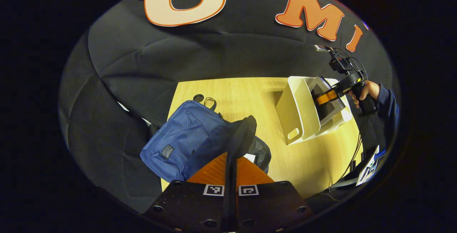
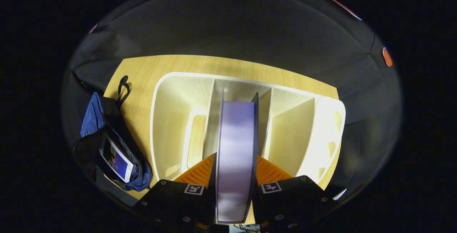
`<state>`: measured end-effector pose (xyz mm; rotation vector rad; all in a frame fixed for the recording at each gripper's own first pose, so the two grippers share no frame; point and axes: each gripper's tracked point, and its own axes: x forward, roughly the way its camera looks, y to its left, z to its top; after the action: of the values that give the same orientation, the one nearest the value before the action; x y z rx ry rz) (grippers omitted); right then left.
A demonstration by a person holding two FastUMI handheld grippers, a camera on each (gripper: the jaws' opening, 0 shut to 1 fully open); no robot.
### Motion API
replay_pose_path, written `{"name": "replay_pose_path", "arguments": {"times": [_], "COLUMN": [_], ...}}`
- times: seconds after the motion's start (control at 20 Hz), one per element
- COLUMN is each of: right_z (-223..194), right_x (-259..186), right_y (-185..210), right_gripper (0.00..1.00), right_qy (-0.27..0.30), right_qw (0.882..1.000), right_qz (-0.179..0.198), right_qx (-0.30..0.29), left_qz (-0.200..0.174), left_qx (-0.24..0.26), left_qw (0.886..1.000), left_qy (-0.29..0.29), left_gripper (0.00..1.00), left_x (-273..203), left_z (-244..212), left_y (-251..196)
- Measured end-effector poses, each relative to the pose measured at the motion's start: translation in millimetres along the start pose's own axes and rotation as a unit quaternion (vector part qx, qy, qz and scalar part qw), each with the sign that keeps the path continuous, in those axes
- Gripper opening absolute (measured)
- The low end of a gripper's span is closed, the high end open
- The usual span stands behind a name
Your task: Open the schoolbag, grab two books from the bookshelf and put them into the schoolbag.
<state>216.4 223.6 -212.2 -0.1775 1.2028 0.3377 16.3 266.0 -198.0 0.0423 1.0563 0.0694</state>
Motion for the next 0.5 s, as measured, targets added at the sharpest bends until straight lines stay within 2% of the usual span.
{"name": "replay_pose_path", "arguments": {"times": [0.2,0.5], "right_z": [0.4,-13.3], "right_x": [-24.2,-100.8], "right_y": [-9.9,-33.1], "right_gripper": [0.4,0.39], "right_qy": [-0.019,-0.063], "right_qw": [1.0,0.996], "right_qz": [0.014,0.049], "right_qx": [0.017,0.034], "left_qz": [-0.003,-0.009], "left_qx": [-0.002,0.002], "left_qw": [1.0,1.0], "left_qy": [-0.001,-0.001], "left_gripper": [0.0,0.0], "left_x": [1.0,0.1], "left_z": [0.8,0.6], "left_y": [0.0,-1.7]}}
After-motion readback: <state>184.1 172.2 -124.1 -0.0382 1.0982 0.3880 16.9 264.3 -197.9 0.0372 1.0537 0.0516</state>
